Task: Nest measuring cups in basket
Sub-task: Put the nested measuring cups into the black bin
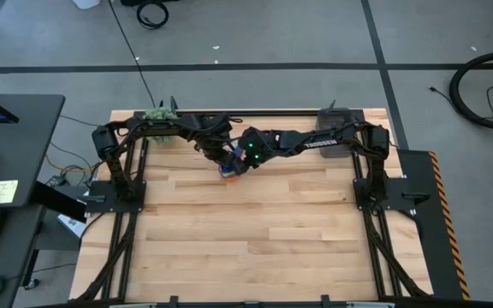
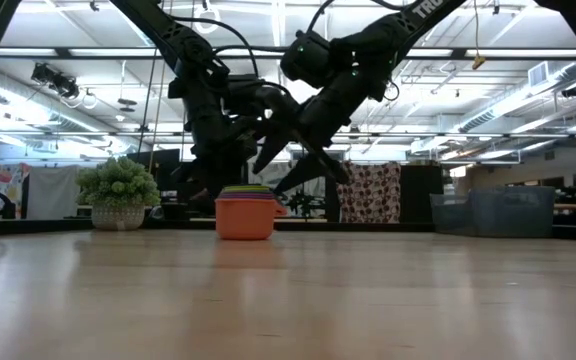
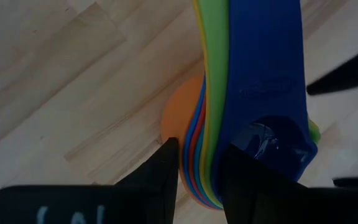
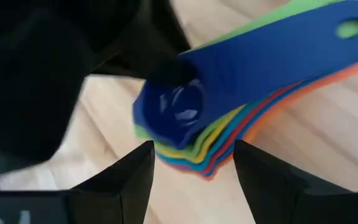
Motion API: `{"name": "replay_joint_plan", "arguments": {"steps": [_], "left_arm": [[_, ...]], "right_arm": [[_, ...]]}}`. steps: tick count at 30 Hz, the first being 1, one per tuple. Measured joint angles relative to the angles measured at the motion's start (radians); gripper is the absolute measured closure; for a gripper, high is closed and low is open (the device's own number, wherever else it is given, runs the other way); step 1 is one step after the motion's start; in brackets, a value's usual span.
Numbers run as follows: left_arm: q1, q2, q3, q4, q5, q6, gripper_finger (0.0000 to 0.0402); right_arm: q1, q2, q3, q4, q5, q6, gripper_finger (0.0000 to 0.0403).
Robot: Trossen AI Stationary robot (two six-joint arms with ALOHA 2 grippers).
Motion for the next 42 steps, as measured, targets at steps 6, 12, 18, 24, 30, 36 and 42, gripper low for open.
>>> {"name": "replay_joint_plan", "arguments": {"steps": [6, 12, 18, 24, 30, 36, 42], "left_arm": [[0.004, 0.000, 0.000, -0.004, -0.001, -0.002, 0.0306], [0.007, 0.000, 0.000, -0.004, 0.013, 0.051, 0.0306], [0.007, 0.000, 0.000, -0.010, 0.016, 0.064, 0.0306], [0.008, -0.001, 0.000, -0.008, 0.023, 0.072, 0.0306], [0.009, -0.001, 0.000, -0.005, 0.034, 0.079, 0.0306], [0.008, 0.000, 0.000, -0.004, 0.039, 0.100, 0.0306], [0.007, 0.000, 0.000, -0.007, 0.057, 0.158, 0.0306]], "right_arm": [[-0.006, 0.000, 0.000, 0.001, 0.022, 0.041, 0.0177], [-0.006, 0.000, -0.020, 0.015, 0.013, 0.028, 0.0177], [-0.006, -0.002, -0.133, 0.207, -0.023, 0.143, 0.0177], [-0.002, -0.001, -0.209, 0.365, -0.016, 0.206, 0.0178], [-0.002, -0.001, -0.211, 0.373, -0.013, 0.183, 0.0178], [-0.006, -0.001, -0.211, 0.374, -0.036, 0.159, 0.0178], [-0.016, 0.000, -0.212, 0.378, -0.016, 0.152, 0.0178]]}}
